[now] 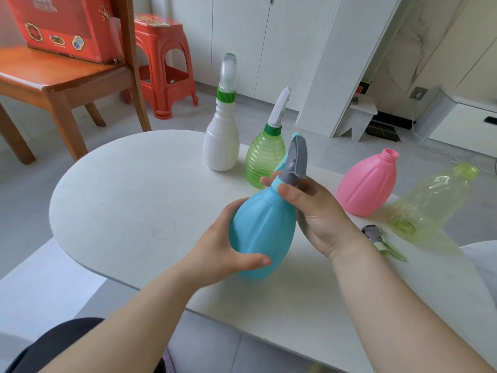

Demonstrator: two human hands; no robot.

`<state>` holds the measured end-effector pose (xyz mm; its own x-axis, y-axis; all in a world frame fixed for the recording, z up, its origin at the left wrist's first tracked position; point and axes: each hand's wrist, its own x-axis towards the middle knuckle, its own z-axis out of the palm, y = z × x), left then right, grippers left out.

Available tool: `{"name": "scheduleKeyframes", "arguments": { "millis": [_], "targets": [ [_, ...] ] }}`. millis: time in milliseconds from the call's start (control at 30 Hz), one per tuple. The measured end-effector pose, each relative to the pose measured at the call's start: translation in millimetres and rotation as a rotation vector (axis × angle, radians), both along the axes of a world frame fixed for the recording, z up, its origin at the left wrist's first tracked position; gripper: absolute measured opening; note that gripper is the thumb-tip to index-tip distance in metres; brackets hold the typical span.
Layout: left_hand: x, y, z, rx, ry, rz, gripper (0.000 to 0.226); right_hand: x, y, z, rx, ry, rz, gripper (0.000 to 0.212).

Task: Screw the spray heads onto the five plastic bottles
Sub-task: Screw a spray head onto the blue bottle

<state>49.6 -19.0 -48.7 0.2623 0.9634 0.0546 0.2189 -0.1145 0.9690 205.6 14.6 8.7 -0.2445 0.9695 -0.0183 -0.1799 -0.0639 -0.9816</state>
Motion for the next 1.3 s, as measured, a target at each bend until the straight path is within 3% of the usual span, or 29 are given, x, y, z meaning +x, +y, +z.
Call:
{"name": "scheduleKeyframes", "arguments": {
  "millis": [133,233,333,433,500,567,667,800,900,1033,1167,1300],
  "targets": [
    [27.2,-12.6,-14.5,0.169,0.219,0.354,0.102,-14.3,-2.8,-0.9,0.117,-0.274,-0.132,0.012],
    [18.7,-5.2,-16.2,0.147,0.089,0.201,0.103,-14.0,-4.8,-1.6,0.131,-0.265,-0.159,0.014],
    [3.2,4.7,-8.7,0.058,-0.001,-0.04,0.097,-1.8,-5.2,1.6,0.117,-0.192,0.097,0.021],
    [4.9,10.2,-4.9,0.017,-0.04,-0.069,0.086,1.6,-4.9,2.5,0.092,-0.222,0.234,0.025],
    [12.3,10.2,-6.5,0.023,-0.082,0.002,0.08,-2.6,-5.0,1.0,0.117,-0.251,0.113,0.022],
    [20.4,8.0,-10.5,0.036,-0.068,0.089,0.081,-11.9,-8.0,-4.5,0.179,-0.315,-0.151,0.021],
    [30.6,4.3,-14.8,0.077,-0.017,0.18,0.081,-27.6,-14.8,-12.5,0.305,-0.446,-0.449,0.034],
    [30.3,6.0,-16.5,0.096,-0.045,0.249,0.081,-28.4,-19.0,-17.9,0.316,-0.391,-0.275,0.022],
    [26.2,9.6,-18.2,0.128,-0.037,0.265,0.085,-21.7,-19.2,-19.3,0.305,-0.282,-0.105,0.025],
    [26.6,9.5,-19.9,0.121,-0.036,0.257,0.087,-19.5,-13.9,-22.4,0.312,-0.251,-0.229,0.014],
    [26.5,10.3,-19.0,0.118,-0.039,0.26,0.085,-28.9,-11.7,-28.1,0.301,-0.177,-0.397,0.019],
    [19.9,13.5,-20.6,0.119,-0.073,0.189,0.082,-34.3,-13.3,-33.1,0.301,-0.187,-0.383,0.027]
  ]
}}
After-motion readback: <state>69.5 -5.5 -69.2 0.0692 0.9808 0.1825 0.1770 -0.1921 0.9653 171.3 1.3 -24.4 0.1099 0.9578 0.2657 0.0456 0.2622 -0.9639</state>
